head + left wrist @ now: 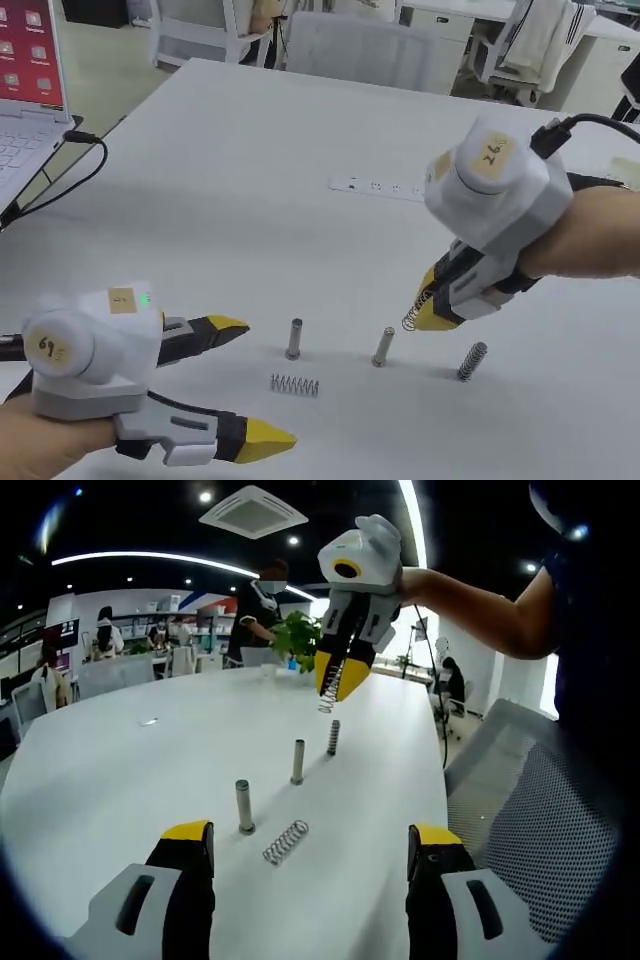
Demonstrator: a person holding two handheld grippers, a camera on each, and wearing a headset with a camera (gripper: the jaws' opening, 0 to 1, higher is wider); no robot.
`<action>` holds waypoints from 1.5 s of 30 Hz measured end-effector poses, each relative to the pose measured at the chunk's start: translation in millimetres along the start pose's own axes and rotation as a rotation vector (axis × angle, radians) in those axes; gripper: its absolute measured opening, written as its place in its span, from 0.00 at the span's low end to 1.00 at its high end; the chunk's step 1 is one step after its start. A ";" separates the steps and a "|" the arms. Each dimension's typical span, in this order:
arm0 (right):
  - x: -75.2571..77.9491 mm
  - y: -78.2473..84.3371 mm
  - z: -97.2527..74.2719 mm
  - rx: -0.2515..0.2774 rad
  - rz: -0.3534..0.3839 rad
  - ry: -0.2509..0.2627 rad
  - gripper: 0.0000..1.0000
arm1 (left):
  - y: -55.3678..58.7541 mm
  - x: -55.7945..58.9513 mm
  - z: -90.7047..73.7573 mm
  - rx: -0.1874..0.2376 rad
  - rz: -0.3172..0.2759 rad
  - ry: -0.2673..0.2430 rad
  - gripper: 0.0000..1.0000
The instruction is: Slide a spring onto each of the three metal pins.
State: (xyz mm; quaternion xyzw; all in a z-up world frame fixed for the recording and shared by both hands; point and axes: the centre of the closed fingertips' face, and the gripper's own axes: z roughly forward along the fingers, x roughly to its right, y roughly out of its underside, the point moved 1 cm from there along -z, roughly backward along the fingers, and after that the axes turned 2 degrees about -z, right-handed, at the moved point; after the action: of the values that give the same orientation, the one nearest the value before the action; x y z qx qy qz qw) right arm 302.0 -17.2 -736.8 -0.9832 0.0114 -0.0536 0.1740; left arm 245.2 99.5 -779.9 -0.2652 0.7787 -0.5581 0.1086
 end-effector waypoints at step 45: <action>19.7 15.1 61.8 -0.082 0.038 -0.086 0.09 | 9.0 -5.9 1.9 -0.015 -0.017 0.010 0.71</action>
State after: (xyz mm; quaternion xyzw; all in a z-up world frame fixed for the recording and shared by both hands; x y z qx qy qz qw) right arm 328.3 -11.1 -797.6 -0.9906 0.0247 -0.0073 0.1347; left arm 248.4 103.2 -789.7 -0.2698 0.7811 -0.5545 0.0981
